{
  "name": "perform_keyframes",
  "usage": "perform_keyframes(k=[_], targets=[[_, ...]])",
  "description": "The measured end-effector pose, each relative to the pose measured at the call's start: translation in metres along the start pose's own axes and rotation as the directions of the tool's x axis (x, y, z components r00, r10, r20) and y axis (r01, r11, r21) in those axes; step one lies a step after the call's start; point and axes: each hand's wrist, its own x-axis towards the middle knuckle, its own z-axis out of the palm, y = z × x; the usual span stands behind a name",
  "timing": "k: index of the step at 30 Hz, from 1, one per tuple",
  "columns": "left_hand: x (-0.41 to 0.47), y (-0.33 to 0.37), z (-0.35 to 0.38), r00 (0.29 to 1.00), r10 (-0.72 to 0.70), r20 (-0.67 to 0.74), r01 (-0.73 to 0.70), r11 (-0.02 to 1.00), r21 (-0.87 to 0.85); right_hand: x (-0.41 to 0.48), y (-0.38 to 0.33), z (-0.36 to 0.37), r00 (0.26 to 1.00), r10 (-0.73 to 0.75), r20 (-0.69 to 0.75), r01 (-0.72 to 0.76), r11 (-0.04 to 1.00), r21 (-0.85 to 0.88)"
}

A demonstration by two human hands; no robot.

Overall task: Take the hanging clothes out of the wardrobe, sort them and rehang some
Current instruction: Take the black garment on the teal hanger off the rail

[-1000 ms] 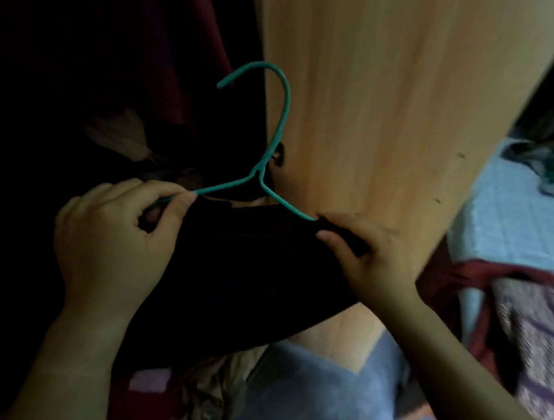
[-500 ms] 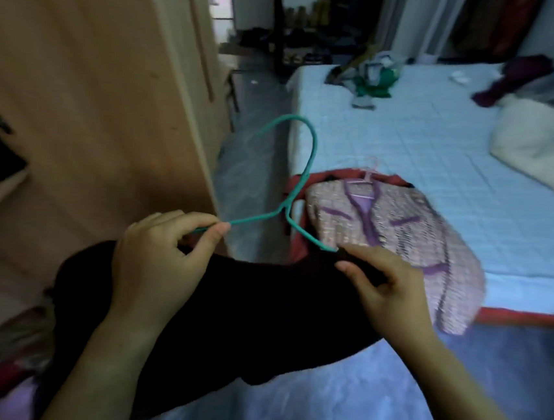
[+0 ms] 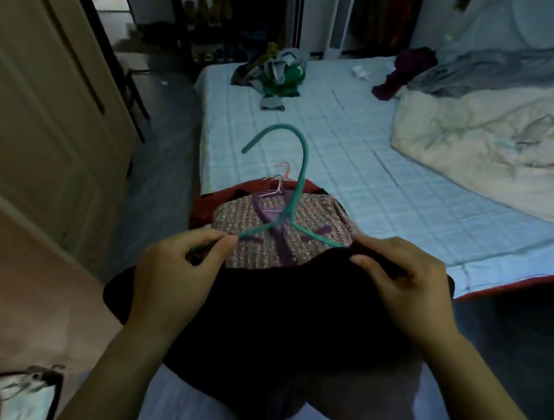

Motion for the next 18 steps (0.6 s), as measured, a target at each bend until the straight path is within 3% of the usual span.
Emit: perform_keyframes(k=[11,18], targets=[[0.221,0.001,0.061,0.992,0.108,-0.058,-0.109,0.994,-0.021,0.208,0.049,0.031,0.987,-0.034,-0.159,0.026,0.998,-0.054],[0.302,-0.056,0.122,0.989,0.022,0.146,-0.042,0.99,0.137,0.273,0.135,0.084,0.985,0.148,0.083,-0.139,0.984,-0.111]])
